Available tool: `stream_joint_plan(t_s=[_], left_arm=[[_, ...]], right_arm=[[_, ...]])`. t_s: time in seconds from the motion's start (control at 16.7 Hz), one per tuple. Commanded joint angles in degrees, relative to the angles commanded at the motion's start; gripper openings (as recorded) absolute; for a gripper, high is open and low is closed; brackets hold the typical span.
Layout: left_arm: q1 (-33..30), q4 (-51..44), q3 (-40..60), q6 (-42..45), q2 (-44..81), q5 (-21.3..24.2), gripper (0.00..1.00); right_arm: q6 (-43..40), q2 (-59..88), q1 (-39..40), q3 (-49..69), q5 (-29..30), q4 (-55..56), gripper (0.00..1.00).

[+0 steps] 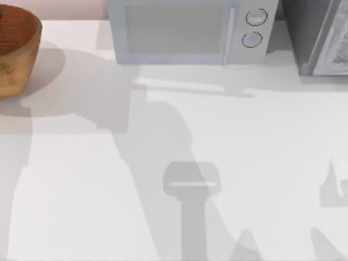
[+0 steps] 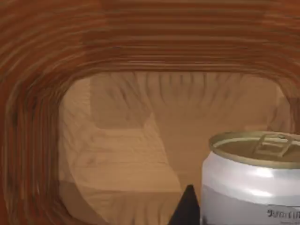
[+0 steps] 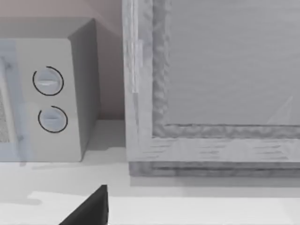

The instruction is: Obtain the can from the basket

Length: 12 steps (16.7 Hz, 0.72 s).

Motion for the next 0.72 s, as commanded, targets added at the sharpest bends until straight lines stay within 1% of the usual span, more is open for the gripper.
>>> stream_joint_plan(t_s=[0.12, 0.42, 0.6, 0.72], left_arm=[[-0.4, 4.2, -10.6, -0.3, -11.1, 1.0, 0.00], [-2.2, 17.2, -40.7, -1.5, -43.4, 2.5, 0.00], [-4.4, 26.2, -59.6, -2.3, -63.6, 2.4, 0.00], [-5.7, 32.4, -72.1, -3.5, -76.6, 1.5, 0.00]], right_arm=[[0.0, 0.0, 0.0, 0.0, 0.0, 0.0, 1.00], [0.0, 0.0, 0.0, 0.0, 0.0, 0.0, 1.00], [0.0, 0.0, 0.0, 0.0, 0.0, 0.0, 1.00], [0.0, 0.0, 0.0, 0.0, 0.0, 0.0, 1.00]])
